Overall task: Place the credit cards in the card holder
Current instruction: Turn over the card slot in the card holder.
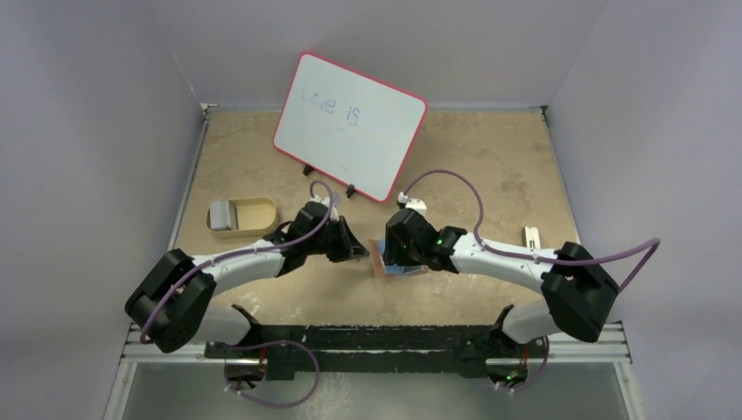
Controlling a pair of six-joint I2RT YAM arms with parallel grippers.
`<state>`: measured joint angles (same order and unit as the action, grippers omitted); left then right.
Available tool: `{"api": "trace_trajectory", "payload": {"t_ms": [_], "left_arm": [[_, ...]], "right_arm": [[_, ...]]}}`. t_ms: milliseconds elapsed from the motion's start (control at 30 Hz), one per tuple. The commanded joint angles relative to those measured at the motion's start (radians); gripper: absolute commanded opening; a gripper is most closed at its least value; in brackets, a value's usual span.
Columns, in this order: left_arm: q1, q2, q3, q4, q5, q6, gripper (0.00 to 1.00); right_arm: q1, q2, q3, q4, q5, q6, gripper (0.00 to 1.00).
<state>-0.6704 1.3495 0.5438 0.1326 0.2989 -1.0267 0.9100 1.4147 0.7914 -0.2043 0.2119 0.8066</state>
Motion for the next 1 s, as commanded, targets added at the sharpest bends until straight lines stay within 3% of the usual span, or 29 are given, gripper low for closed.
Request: {"api": "trace_trajectory", "payload": {"t_ms": [0,500,733,967], "left_arm": [[-0.006,-0.027,0.047,0.005,-0.008,0.039,0.00],[-0.006,-0.017,0.049,-0.005,-0.011,0.057,0.00],[-0.005,0.020,0.098,-0.102,-0.065,0.148,0.00],[0.000,0.090,0.161,-0.197,-0.160,0.231,0.00]], "right_arm": [[0.002,-0.014,0.054,-0.112,0.114,0.008,0.54],[0.013,0.042,0.140,-0.228,0.205,-0.010,0.63],[0.014,0.034,0.168,-0.321,0.240,0.023,0.61],[0.014,-0.001,0.131,-0.293,0.201,0.009,0.58]]}}
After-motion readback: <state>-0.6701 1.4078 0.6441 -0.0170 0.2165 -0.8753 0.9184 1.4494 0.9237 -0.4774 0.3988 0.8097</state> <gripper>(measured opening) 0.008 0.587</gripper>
